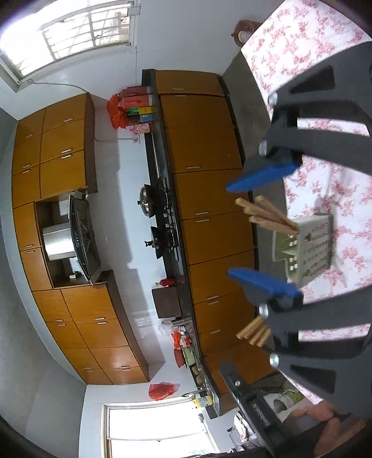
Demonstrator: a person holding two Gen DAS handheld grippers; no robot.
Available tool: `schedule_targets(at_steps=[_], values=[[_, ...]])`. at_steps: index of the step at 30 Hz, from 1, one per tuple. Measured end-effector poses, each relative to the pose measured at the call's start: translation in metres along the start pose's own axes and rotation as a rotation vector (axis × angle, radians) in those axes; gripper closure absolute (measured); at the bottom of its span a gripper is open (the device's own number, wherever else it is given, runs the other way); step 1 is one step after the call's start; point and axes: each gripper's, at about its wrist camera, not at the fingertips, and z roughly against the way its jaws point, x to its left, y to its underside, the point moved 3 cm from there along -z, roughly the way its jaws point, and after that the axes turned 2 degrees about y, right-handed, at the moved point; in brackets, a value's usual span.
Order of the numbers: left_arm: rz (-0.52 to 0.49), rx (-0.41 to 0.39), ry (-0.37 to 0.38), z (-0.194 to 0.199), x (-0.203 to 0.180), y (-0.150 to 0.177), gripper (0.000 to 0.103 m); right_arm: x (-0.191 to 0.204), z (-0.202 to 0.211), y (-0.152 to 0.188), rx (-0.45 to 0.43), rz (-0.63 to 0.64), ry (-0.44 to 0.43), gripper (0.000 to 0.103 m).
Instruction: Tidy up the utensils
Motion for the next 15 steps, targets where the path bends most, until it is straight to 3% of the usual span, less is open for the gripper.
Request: schedule_targets(at_steps=[3,5,8,15], values=[[-0.01,0.019,-0.009,0.021,0.011,0.017,0.026,0.002,0.022,0.018,0.009,0.026,0.003,0.013],[-0.024,0.022,-0.023,0.034,0.016,0.03,0.016,0.005,0.038,0.035,0.007,0.051,0.019,0.006],[-0.017,0.028,-0.053,0.055,0.027,0.058,0.007,0.008,0.053,0.056,0.022,0.062,0.039,0.004],[-0.036,0.048,-0.124,0.081,0.034,0.107,0.002,0.01,0.073,0.103,0.064,0.086,0.096,0.004]])
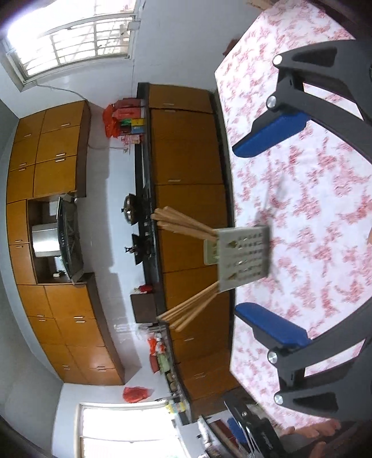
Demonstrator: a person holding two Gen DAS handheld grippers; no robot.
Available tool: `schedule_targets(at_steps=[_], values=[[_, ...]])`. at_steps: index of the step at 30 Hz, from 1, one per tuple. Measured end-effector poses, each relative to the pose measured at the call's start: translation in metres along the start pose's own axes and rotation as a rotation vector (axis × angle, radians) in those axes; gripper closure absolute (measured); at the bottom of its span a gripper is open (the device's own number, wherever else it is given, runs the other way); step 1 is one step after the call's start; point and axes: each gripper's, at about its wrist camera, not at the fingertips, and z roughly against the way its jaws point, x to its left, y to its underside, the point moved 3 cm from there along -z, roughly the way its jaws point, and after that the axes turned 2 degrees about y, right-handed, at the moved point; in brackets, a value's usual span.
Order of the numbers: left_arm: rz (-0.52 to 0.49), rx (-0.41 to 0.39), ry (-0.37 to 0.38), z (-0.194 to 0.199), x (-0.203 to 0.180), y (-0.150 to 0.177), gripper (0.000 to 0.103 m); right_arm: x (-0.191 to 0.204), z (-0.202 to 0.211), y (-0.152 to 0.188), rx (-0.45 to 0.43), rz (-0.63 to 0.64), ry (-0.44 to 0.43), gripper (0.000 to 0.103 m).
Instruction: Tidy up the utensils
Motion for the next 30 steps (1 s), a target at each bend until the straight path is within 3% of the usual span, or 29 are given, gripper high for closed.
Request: schedule_targets(at_steps=[5,10,17,30], values=[[-0.041,-0.019,-0.028,0.01,-0.012,0.023,0.002,0.007,0.009,0.024,-0.004,0.05,0.026,0.004],[-0.081,0.001,-0.008,0.017,-0.021,0.048,0.002,0.013,0.019,0.049,0.018,0.072,0.02,0.004],[-0.059,0.036,-0.003,0.023,-0.016,0.073,0.002,0.012,0.022,0.075,0.06,0.049,0.023,0.004],[-0.068,0.036,0.006,0.027,-0.014,0.082,0.002,0.011,0.022,0.081,0.07,0.052,0.018,0.004]])
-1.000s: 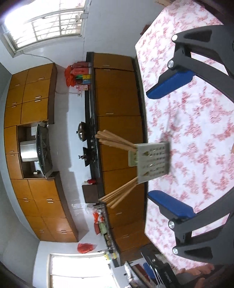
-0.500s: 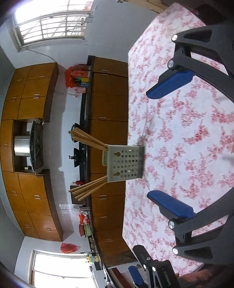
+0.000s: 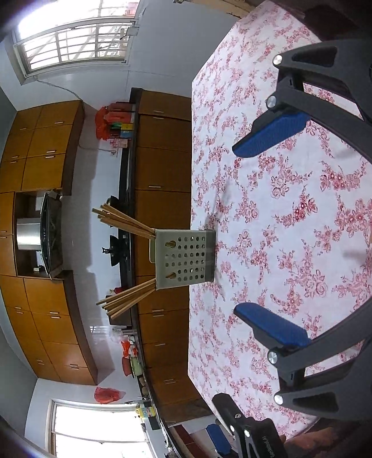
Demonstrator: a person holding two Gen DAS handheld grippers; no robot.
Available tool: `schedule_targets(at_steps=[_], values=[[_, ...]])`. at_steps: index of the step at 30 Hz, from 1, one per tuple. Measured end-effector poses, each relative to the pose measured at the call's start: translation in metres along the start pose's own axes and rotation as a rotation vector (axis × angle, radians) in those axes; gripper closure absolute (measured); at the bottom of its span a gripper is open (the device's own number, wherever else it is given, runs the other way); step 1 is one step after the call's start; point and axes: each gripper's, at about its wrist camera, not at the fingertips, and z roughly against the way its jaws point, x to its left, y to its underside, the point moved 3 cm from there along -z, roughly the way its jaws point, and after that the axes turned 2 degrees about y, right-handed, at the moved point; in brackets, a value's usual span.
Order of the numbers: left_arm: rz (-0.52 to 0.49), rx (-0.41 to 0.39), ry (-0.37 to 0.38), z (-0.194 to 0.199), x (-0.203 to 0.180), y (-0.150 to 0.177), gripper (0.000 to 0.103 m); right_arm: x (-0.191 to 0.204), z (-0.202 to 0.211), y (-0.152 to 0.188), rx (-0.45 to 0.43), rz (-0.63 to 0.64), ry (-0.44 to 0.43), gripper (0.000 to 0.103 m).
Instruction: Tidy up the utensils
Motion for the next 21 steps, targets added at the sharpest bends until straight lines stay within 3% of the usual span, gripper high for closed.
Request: schedule_targets(at_steps=[21], values=[[0.01,0.028,0.001,-0.0033,-0.0016,0.005,0.002,-0.0008,-0.0032,0.002,0.013,-0.012,-0.002,0.004]])
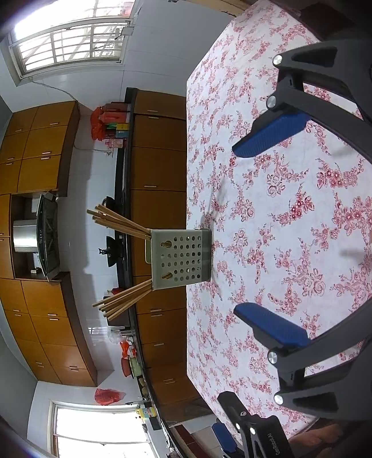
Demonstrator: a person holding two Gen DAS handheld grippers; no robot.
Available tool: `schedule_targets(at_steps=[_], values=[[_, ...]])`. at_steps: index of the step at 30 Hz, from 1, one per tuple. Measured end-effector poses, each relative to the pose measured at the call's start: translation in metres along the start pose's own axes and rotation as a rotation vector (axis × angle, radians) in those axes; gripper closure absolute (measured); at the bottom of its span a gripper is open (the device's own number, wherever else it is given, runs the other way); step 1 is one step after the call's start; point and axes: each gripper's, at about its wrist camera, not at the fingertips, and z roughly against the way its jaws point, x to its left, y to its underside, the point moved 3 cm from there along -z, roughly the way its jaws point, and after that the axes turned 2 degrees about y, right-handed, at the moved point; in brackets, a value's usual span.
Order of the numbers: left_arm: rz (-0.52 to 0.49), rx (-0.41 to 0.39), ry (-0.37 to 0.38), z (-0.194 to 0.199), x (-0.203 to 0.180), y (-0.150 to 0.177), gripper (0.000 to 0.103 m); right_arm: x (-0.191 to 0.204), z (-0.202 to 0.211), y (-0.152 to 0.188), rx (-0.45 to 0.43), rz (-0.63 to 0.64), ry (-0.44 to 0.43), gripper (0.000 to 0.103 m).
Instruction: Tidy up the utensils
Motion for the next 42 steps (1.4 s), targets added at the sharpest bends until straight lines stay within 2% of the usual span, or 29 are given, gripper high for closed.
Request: schedule_targets(at_steps=[42], values=[[0.007,0.008,0.003,-0.0009,-0.0022,0.0024,0.002,0.0008,-0.0015,0.0007,0.006,-0.003,0.002,0.004]])
